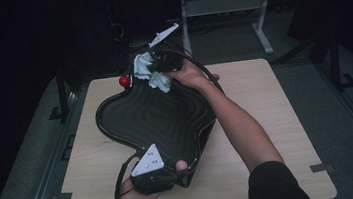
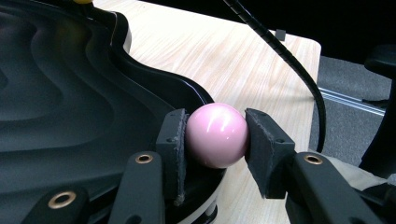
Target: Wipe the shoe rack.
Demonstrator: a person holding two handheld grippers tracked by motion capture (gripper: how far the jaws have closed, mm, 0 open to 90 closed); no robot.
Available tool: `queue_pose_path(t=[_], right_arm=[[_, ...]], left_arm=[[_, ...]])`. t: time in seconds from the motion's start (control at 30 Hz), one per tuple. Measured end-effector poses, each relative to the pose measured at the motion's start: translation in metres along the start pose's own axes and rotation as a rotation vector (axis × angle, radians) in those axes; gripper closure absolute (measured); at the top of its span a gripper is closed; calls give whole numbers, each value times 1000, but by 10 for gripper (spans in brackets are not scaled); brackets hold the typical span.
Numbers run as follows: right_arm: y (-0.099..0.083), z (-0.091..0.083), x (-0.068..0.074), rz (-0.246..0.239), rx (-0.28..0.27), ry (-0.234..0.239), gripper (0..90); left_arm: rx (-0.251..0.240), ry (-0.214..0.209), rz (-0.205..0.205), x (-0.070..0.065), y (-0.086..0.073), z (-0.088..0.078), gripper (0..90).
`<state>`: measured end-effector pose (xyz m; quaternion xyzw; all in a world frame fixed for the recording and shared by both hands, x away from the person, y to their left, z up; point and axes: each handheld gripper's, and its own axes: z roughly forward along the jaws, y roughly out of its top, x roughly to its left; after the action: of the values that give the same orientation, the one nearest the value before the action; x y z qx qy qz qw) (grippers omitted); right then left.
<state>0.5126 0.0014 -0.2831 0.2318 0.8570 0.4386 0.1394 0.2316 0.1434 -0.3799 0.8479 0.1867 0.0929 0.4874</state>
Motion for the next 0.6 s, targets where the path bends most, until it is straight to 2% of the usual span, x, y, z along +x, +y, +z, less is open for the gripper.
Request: queue_pose_path(t=[0.1,0.17,0.2,0.33,0.4,0.53,0.6], right_arm=[[1,0,9,-36,-15,37,795],[1,0,15,-56,-20,30,796],[0,0,12,-48,-18,34,796],[-11,-4,-4,7,4,-5,796],[-15,-7,-7,24,10,-11,796],[-15,-8,5,-22,-2,12,795],[-17,-8,2,-10,-2,12,796]], left_arm=[[-1,0,0,0,0,0,604],[-1,1,-1,0,0,0,604],[-1,1,-1,0,0,0,604],[-1,1,-1,0,0,0,604],[1,0,2,0,0,0,604],[0,-1,0,0,0,0,604],[0,0,-1,0,0,0,604]])
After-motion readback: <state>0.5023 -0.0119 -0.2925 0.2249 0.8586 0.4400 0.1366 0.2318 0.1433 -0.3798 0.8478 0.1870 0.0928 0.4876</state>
